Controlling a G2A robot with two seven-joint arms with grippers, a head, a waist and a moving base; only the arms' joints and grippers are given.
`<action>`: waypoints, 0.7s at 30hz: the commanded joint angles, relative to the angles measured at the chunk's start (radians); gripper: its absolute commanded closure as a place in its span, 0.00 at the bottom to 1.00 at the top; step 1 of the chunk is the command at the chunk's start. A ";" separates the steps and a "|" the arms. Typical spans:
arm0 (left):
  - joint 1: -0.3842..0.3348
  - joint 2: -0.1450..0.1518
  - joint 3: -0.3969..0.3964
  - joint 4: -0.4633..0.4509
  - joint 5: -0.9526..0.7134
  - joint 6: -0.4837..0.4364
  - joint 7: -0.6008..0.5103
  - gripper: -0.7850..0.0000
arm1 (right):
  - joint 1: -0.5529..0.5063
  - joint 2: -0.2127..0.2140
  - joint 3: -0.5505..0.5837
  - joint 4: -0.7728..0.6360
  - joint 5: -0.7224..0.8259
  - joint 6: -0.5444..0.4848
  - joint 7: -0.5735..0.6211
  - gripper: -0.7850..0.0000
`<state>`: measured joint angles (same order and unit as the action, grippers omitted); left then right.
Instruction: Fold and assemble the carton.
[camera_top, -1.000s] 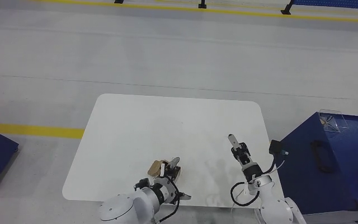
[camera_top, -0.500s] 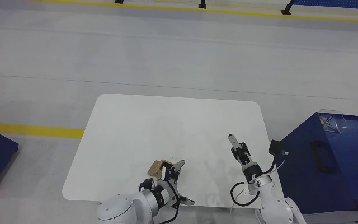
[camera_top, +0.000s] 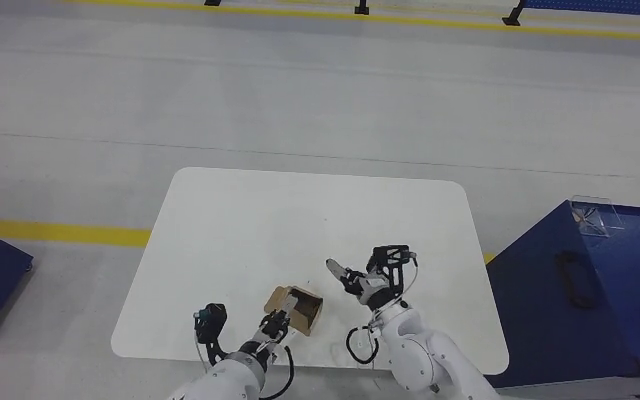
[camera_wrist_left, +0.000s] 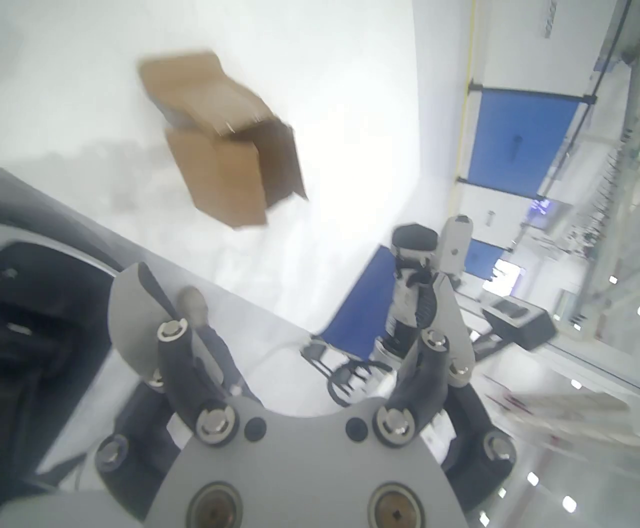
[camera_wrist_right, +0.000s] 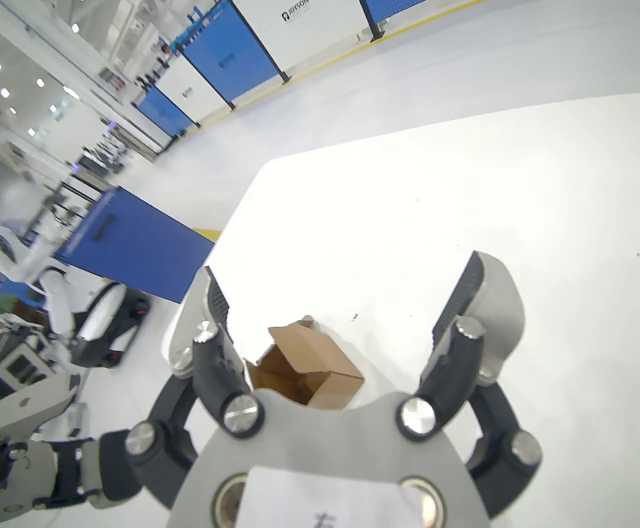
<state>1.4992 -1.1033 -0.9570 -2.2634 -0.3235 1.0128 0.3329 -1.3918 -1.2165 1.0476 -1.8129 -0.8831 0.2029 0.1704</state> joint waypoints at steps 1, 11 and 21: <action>-0.012 0.005 0.008 0.070 0.008 -0.001 -0.002 0.00 | 0.035 -0.009 -0.056 0.047 -0.080 0.016 0.020 0.00; -0.158 0.005 0.136 0.295 -0.074 -0.001 0.028 0.00 | 0.100 -0.031 -0.139 0.169 -0.196 0.022 0.110 0.00; -0.314 -0.003 0.270 0.430 -0.374 -0.001 0.298 0.00 | 0.131 -0.056 -0.198 0.238 -0.260 0.043 0.136 0.00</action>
<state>1.2073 -1.1081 -0.7101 -1.8381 -0.6450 1.0123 0.5904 -1.2675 -1.2698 0.8515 -1.5868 -1.1344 0.2341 0.3095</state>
